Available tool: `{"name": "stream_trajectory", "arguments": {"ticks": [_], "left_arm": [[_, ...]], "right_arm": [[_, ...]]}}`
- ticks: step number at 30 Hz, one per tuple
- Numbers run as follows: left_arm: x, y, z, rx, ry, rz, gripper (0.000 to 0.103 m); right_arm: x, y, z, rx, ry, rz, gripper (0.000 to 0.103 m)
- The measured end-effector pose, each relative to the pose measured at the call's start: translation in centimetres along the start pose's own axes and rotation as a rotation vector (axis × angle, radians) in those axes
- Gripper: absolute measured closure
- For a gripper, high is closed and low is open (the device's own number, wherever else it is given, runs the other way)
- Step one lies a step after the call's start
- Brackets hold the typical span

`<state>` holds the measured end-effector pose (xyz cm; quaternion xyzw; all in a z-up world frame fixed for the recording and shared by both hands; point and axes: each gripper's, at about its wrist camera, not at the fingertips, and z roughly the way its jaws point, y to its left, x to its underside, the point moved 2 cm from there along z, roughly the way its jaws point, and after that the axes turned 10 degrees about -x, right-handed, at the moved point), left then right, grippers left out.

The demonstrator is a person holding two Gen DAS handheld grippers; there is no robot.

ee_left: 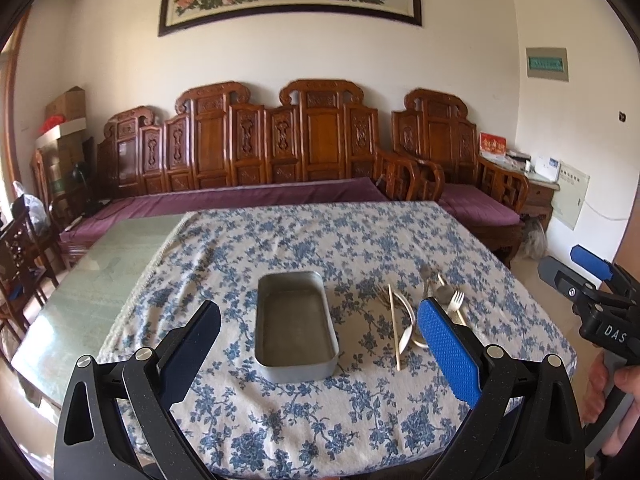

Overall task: Organize utensils
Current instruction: 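Move both tools down toward the pile of utensils beside the grey tray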

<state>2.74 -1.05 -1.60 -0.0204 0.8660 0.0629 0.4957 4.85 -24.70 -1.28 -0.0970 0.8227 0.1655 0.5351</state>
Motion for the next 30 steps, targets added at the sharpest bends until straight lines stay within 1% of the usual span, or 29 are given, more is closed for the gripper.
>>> {"name": "stream_trajectory", "arguments": {"ticks": [8,14,22,27,30], "left_arm": [[1.7,-2.2,3.8,0.037,0.059,0.075,0.008],[2.5,-4.0,6.5,0.080,0.098,0.118,0.008],[2.9,-6.1,10.2,0.141,0.140,0.179,0.008],[3.6,-7.6,13.2,0.198,0.197,0.203,0.020],[4.3,-8.7,15.0,0.240,0.238,0.220,0.027]], "right_arm": [[2.3,-3.6,3.1,0.026,0.056,0.016,0.003],[3.2,-6.1,5.8,0.049,0.095,0.012,0.011],[3.5,-9.8,9.6,0.064,0.131,0.024,0.019],[4.4,-12.2,12.6,0.071,0.186,0.036,0.022],[5.6,-13.4,14.3,0.070,0.222,0.052,0.024]]}}
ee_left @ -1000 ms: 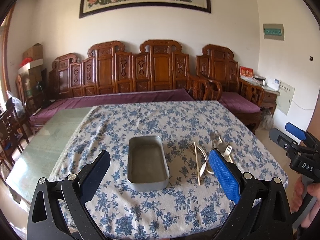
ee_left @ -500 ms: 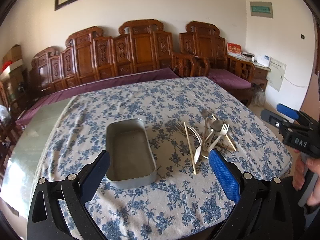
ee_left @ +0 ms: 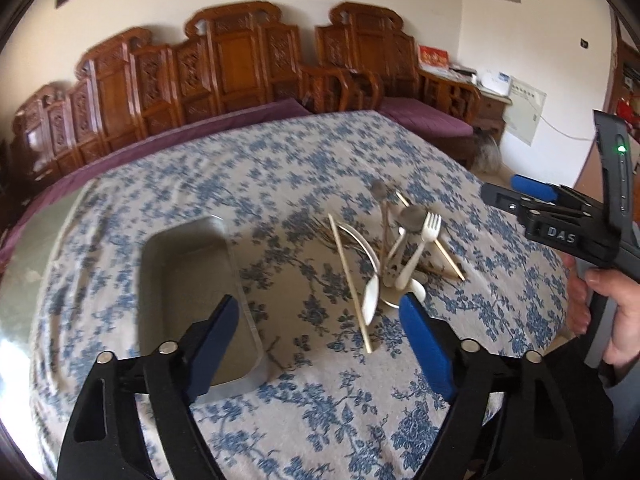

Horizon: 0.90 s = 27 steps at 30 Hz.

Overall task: Organize utensils
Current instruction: 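Move both tools down toward the pile of utensils beside the grey tray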

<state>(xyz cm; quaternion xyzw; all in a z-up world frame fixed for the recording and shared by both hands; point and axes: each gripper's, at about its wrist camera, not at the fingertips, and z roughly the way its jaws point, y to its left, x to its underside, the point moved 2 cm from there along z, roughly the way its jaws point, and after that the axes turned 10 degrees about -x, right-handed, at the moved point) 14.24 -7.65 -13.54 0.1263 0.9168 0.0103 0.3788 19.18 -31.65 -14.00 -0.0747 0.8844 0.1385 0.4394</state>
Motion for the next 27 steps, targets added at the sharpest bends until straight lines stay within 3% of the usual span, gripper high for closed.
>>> {"name": "stream_trajectory", "arguments": {"ticks": [7,12,18,23,27], "left_arm": [[-0.4,-1.6,4.3,0.073,0.076,0.019,0.044],[-0.1,-3.3,7.4,0.120,0.130,0.041,0.048],[1.0,-4.9,10.6,0.111,0.177,0.062,0.068],[1.3,-5.0,11.6,0.079,0.166,0.068,0.096],[1.0,-4.4,10.9,0.066,0.129,0.045,0.097]], "right_arm": [[2.2,-2.6,3.7,-0.001,0.093,0.070,0.033],[3.1,-3.5,4.9,0.009,0.132,0.102,0.034],[3.3,-3.3,5.4,0.010,0.147,0.099,0.034],[3.7,-2.9,5.8,0.014,0.167,0.087,0.034],[3.9,-2.8,6.1,0.016,0.176,0.081,0.034]]}}
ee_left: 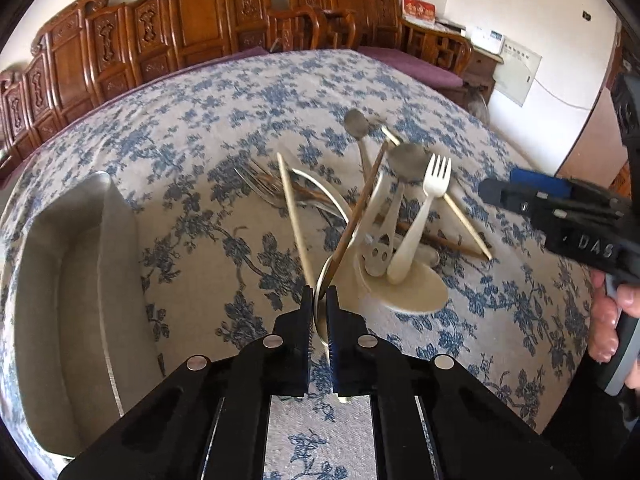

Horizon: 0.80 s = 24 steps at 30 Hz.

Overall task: Organize utensils
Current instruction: 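Move both tools down toward the pile of utensils beside the grey tray, then close the left tool on a wooden chopstick and lift it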

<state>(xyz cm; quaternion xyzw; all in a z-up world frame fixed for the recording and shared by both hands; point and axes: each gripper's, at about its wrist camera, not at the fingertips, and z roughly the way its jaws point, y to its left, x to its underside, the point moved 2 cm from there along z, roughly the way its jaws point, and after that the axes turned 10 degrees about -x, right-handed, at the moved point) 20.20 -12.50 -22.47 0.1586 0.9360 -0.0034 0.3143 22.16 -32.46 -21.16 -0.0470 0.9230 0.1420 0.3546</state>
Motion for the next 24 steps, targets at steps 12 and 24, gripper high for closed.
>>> {"name": "stream_trajectory", "arguments": {"ticks": [12,24], "left_arm": [[-0.3,1.9,-1.6,0.025,-0.009,-0.061,0.097],[1.5,2.4,-2.2,0.010,0.023,-0.043,0.092]], "right_arm": [[0.3,0.4,1.0,0.021,0.025,-0.013,0.034],[-0.5,2.2,1.3,-0.024,0.013,-0.023,0.034]]}}
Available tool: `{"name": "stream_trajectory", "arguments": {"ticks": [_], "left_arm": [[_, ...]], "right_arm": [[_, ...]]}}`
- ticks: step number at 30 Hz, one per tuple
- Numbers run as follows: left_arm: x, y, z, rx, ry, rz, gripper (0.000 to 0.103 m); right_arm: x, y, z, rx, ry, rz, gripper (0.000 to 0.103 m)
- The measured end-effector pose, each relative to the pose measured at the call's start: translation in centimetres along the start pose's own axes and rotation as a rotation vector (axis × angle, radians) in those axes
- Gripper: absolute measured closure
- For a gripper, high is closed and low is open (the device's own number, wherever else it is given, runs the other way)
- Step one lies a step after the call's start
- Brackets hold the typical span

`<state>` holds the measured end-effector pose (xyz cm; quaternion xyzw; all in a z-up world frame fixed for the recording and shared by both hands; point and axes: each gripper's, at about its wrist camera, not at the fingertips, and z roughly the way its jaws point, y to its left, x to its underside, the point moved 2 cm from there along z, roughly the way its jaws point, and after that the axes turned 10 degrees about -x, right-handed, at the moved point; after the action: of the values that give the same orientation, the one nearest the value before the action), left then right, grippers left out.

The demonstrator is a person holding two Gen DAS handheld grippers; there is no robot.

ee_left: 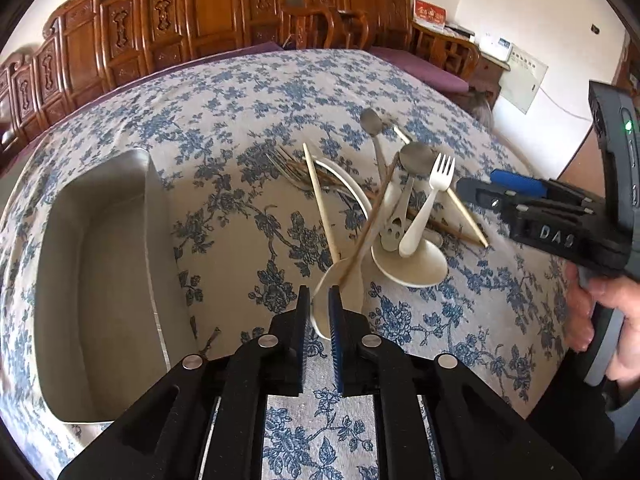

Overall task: Organize utensils
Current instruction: 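Close the left tool on a wooden chopstick and lift it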

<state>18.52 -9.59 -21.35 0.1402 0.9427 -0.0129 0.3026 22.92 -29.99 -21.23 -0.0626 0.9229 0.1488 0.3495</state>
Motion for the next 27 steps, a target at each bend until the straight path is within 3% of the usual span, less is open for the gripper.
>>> {"name": "stream_trajectory", "arguments": {"ticks": [8,13,23,27], "left_arm": [[-0.8,0.3,-0.4,0.013,-0.037,0.008,0.088],[-1.7,-1.4,-1.3,0.072,-0.076,0.050,0.088],[-3.0,-3.9,2.9,0.019,0.012,0.184,0.088],[-3.3,-4.5,4.0,0.035,0.038,0.217,0.088]], "right_arm": [[-0.3,1.4,1.0,-0.013,0.011,-0.024,0.038],[-0.2,-0.1,0.1,0.009,-0.002,0.008,0.038],[-0.2,-1.7,-1.0,-0.001,-0.023,0.046,0.038],[-0.2,-2.0,-1.2,-0.007,-0.029,0.056,0.038]]}}
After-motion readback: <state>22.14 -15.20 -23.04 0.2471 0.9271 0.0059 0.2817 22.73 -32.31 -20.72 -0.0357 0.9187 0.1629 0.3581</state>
